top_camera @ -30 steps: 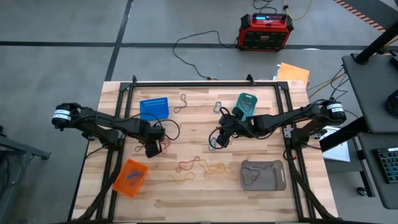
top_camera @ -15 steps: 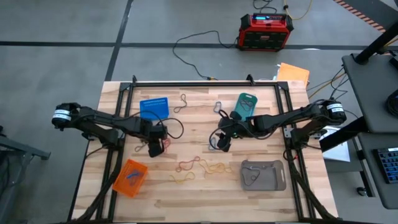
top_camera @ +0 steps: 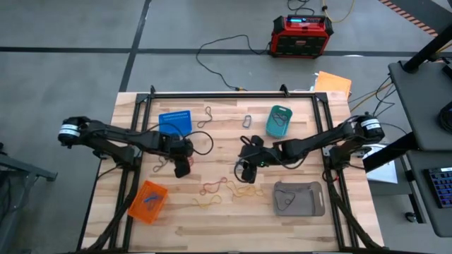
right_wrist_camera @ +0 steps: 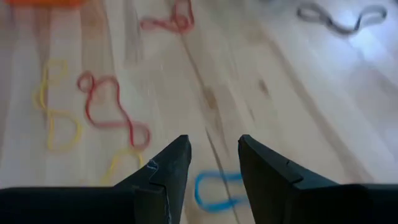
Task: Sort rubber bands into baskets
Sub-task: Put the bottom orange rubber band into the left blue bin
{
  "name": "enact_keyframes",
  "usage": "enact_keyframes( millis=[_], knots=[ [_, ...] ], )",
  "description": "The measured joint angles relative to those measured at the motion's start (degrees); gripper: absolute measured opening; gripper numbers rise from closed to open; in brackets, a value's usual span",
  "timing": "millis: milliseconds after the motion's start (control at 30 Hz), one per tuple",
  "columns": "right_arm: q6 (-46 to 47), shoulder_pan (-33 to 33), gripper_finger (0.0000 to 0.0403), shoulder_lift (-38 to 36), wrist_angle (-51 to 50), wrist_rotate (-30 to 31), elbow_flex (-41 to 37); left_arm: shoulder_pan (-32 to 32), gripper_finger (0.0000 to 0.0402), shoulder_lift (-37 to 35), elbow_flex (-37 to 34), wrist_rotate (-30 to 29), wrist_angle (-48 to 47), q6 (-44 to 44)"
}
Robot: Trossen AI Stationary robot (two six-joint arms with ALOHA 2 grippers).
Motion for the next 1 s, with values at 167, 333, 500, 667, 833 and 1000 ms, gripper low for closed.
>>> enact_keyframes(
  millis=[167,333,500,667,833,1000],
  knots=[
    [-4.0,0.0,0.0117,3.6,0.2,0.0,3.7,0.0,0.0113,-1.4,1.9,0.0,-0.9,1.1],
    [-4.7,0.0,0.0119,8.8,0.5,0.0,8.1,-0.3,0.0113,-3.1,2.0,-0.1,1.4,5.3],
    [-7.8,0.2,0.0136,15.0,0.5,-3.1,12.8,-0.3,0.0113,-4.6,1.1,-0.5,9.4,10.0],
    [-8.6,0.3,0.0163,19.4,0.4,-7.7,16.5,-0.3,0.0113,-5.7,0.9,-0.5,9.1,11.5],
    [-11.7,0.3,0.0189,23.7,0.5,-9.6,20.5,-0.3,0.0113,-6.5,0.5,-1.2,8.9,11.6],
    [-15.5,0.4,0.0201,27.5,0.5,-14.1,23.9,-0.3,0.0113,-7.5,0.5,-3.0,9.2,11.6]
  ],
)
